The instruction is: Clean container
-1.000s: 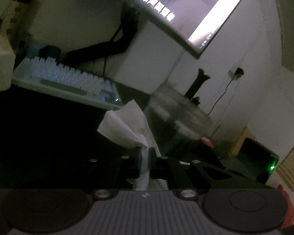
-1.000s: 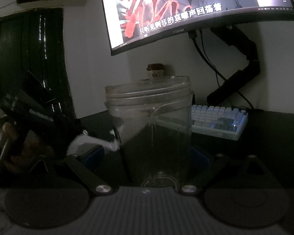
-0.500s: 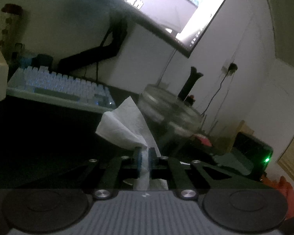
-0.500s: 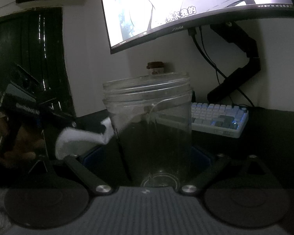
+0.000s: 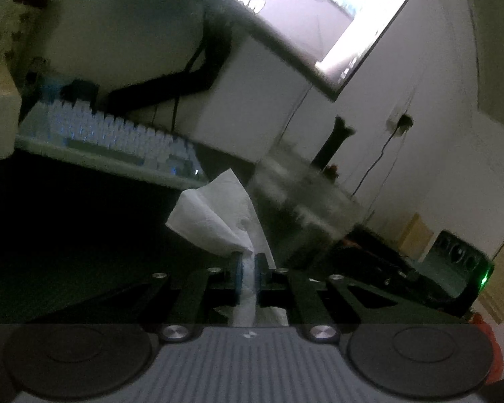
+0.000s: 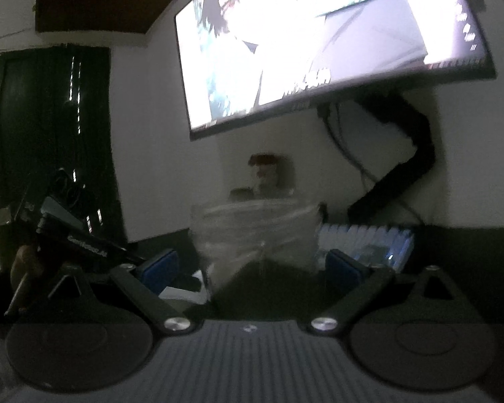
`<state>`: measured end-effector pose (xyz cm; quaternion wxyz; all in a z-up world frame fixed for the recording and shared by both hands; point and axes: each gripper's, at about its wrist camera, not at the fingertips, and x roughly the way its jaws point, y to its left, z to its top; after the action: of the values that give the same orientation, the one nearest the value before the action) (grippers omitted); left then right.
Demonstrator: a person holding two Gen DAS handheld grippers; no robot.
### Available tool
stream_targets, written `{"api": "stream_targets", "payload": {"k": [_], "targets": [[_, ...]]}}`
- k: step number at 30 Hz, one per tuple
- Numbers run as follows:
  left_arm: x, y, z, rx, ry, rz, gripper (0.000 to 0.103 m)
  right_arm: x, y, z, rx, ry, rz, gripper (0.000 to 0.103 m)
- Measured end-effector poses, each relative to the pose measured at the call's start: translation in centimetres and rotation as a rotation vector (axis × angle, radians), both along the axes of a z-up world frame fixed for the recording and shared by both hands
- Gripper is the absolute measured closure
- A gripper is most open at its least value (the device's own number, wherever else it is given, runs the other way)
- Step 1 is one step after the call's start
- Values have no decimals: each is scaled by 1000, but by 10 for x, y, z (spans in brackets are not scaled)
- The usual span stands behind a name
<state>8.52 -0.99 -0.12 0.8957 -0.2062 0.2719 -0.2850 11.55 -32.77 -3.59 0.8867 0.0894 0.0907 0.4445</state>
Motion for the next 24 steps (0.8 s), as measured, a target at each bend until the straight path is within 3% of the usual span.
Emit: {"api": "stream_targets", "payload": {"k": [4,9,18,24], "targets": [[-13,6,20,-20,-56,0,97,-6,-13,10,21,-28,-11,3],[-33,4,40,-20,-136,2,97,0,-25,10,50,-1,-28,1],[-40,-21,49,22,-186,-25,97,4,-17,2,-46,-20,1,3],[-44,-24,45,62,-200,13,97,34,-48,-9,100,134,-56,1]]}}
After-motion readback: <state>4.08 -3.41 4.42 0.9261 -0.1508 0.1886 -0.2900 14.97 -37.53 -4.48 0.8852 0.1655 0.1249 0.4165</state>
